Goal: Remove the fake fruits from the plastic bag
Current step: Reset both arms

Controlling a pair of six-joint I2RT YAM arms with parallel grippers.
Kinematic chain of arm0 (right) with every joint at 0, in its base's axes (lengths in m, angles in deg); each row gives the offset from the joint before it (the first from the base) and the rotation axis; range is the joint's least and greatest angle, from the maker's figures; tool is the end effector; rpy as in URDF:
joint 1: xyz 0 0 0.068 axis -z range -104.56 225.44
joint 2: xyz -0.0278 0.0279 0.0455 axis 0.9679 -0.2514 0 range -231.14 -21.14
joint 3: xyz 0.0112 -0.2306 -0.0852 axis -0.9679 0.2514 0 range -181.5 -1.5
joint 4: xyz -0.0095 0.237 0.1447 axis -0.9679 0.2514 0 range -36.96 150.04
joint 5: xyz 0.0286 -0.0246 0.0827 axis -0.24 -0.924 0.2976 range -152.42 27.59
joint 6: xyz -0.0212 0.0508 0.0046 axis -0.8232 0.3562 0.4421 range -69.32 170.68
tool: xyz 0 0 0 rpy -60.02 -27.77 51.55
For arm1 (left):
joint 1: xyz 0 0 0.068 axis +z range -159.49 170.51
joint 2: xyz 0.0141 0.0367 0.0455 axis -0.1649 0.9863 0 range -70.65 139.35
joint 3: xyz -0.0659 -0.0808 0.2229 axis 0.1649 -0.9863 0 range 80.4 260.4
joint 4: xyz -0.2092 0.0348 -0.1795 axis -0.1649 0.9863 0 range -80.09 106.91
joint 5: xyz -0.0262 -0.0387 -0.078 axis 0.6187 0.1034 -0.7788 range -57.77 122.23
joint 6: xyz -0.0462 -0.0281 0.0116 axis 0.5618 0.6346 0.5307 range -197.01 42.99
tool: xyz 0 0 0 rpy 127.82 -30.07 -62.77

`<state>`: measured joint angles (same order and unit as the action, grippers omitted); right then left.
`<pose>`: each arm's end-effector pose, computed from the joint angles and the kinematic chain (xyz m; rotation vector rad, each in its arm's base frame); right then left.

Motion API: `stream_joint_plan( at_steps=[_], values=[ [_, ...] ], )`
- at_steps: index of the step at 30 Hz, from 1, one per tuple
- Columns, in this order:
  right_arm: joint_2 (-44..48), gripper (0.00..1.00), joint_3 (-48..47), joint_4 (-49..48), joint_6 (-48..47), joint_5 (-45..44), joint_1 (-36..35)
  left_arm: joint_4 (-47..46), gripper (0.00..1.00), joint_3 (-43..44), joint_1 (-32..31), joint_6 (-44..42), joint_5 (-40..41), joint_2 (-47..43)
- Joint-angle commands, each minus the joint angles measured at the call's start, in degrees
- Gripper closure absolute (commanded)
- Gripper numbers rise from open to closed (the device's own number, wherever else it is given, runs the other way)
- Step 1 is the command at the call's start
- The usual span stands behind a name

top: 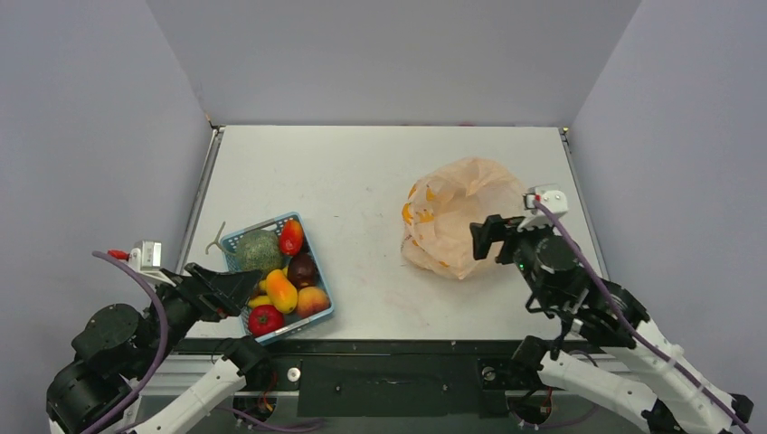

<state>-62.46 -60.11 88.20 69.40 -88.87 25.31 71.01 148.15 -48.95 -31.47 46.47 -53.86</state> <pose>0.1268 0.1257 0.3718 -0.1949 1.8580 0.4012 0.0223 -0.0064 0.4038 -0.2855 1.8011 -0.8583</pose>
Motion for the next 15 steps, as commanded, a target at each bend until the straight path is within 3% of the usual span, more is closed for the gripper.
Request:
stream_joint_plan(
  at_steps=[1, 15],
  values=[
    [7.35, 0.18, -1.64, 8.7, -2.86, -8.69, 0.41, -1.27, 0.03, 5.74, -2.39, -4.03, 5.77, 3.13],
    [23.68, 0.14, -3.99, 15.35, -0.27, -17.3, 0.34, -3.41, 0.03, 9.45, -6.22, -5.48, 12.61, 0.71]
  ],
)
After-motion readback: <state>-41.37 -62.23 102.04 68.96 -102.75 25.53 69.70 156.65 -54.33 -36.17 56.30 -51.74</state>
